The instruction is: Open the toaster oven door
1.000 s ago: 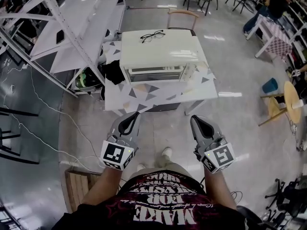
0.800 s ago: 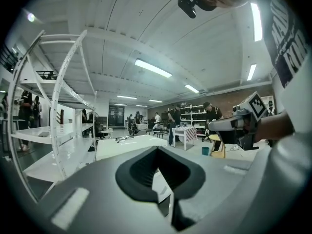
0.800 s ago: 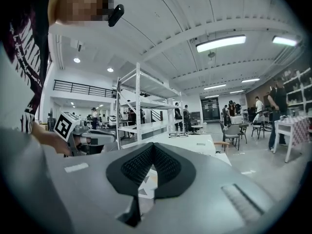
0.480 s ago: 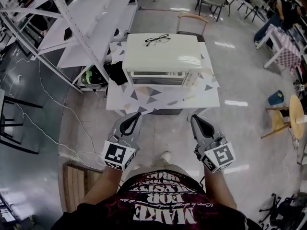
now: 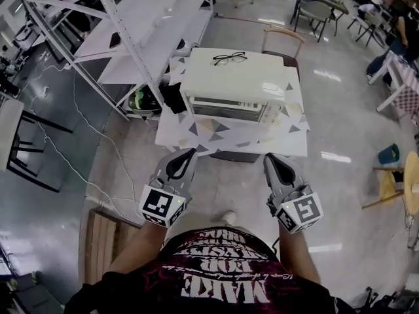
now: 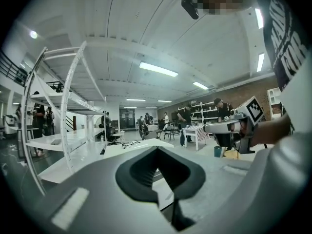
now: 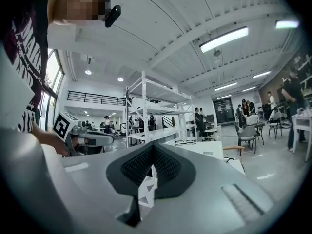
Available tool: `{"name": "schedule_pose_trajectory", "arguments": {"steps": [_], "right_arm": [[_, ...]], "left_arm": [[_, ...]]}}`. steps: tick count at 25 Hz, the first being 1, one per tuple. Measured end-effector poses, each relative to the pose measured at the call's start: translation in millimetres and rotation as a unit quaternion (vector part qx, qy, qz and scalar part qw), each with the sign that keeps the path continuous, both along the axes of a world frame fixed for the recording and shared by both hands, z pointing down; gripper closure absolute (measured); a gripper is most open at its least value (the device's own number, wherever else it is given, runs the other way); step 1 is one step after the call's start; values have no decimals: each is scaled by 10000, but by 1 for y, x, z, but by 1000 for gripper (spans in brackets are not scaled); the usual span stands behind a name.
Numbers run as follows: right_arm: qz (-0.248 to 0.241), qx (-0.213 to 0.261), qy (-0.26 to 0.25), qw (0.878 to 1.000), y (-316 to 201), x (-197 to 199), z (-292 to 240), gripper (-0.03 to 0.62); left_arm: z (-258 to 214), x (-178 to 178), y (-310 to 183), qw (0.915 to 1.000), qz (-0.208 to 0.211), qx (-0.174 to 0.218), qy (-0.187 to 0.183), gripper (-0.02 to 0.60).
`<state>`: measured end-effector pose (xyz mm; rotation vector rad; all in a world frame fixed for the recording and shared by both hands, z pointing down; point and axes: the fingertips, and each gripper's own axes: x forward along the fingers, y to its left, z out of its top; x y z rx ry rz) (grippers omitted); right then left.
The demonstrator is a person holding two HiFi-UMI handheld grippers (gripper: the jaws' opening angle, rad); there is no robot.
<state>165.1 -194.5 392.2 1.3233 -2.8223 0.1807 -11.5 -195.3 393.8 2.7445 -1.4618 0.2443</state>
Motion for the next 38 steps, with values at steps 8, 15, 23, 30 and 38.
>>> {"name": "schedule_pose_trajectory", "arguments": {"steps": [8,15,23,30,38], "right_arm": [[-165,9,-138,9998,3,-7,-2,568],[-90,53,-216,9997,3,-5,0,568],[46,70,-125,9999,-12,-4,1,568],[159,37,-55,9999,-44,-12,2,568],[152,38,-22,9999,-91,-27,-3,568]], "left_arm": [[-6,-4,9,9997,-75,24,-229,580],[-5,-3,3,9995,12,57,-298,580],[2,6,-26,9994,269,72,-208,580],[8,1,-68,9991,388,33,-159,580],[11,-11,-113,9992,386,-8,-130,580]]}}
